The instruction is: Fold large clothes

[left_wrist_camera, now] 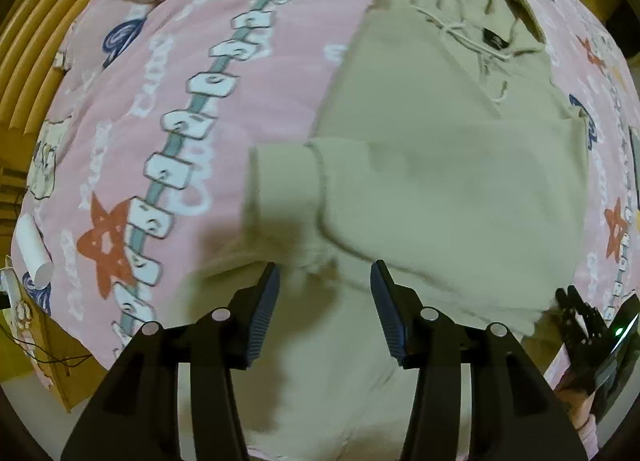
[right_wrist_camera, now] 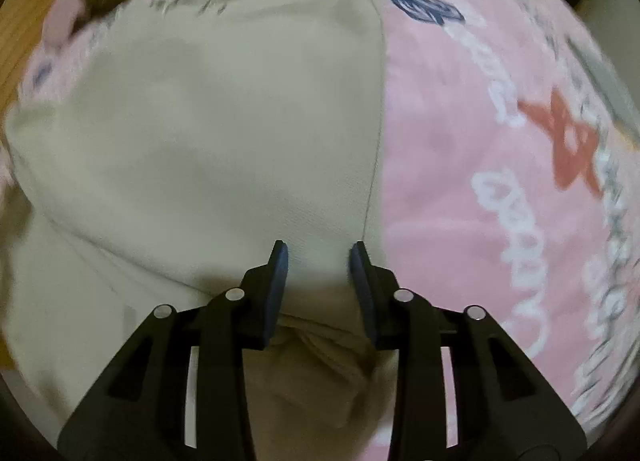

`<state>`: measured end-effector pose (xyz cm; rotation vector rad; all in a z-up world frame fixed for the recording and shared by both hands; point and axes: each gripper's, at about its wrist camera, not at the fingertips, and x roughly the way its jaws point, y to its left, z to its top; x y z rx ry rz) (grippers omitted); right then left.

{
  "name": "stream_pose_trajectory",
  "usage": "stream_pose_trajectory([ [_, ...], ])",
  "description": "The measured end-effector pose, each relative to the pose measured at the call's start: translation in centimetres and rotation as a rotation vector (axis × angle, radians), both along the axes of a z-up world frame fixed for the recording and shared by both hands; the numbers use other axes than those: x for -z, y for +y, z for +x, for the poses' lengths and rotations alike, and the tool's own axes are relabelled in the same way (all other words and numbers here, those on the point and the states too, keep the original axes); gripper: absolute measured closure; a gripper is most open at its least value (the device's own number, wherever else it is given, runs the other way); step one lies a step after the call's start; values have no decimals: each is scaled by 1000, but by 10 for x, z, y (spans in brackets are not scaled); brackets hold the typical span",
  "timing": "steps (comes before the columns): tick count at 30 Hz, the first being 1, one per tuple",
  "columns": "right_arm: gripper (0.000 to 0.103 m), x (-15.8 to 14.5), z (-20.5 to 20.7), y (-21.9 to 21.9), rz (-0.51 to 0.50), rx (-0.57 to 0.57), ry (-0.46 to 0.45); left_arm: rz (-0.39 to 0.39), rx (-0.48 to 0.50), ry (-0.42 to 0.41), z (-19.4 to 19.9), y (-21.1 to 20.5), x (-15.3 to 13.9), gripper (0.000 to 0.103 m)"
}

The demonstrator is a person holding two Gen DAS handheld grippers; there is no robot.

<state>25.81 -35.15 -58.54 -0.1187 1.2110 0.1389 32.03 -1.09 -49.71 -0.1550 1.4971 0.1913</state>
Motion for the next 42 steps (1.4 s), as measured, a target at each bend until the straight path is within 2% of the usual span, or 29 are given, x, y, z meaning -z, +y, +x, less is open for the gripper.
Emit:
stream_pose_trajectory([
  [1,72,5,0,0,-12,-14,-2,-8,-5,-4,4,-13,4,57],
  [4,72,6,11,-11,85,63,61,1,-30,5,15,-41,21,57],
  [8,69,-25,13,-41,257,125,23,61,-51,48,26,-64,46,57],
  [11,69,-49,16,-67,337,155,20,65,-54,79,32,-70,52,57],
  [15,68,-87,45,-93,360,199,42,75,16,71,53,-78,26,56],
  [16,64,-95,53,-96,361,205,42,73,41,64,62,-81,15,53],
  [17,53,-108,67,-100,360,218,37,78,57,61,70,-82,8,50],
  [20,51,-139,116,-106,398,253,-7,57,133,44,113,-82,-19,43],
  [24,45,-155,197,-106,534,330,-44,-49,214,28,199,-77,-34,31],
  [26,42,-153,240,-103,606,356,-51,-95,219,35,243,-74,-31,17],
  [27,41,-150,255,-102,628,367,-48,-118,217,36,268,-73,-28,16],
  [31,40,-125,336,-90,709,430,-10,-146,221,47,348,-72,-5,15],
  [35,39,-85,398,-78,747,468,85,-219,138,76,422,-62,32,16],
  [36,39,-70,413,-75,753,478,129,-270,101,86,439,-58,43,18],
  [37,39,-61,423,-73,762,483,158,-319,62,98,455,-54,53,26],
  [38,39,-47,436,-71,780,493,198,-376,23,110,468,-49,61,29],
  [40,39,-28,451,-70,820,524,234,-510,-58,109,487,-40,75,29],
  [42,38,-12,467,-73,883,570,238,-598,-109,94,501,-35,81,26],
])
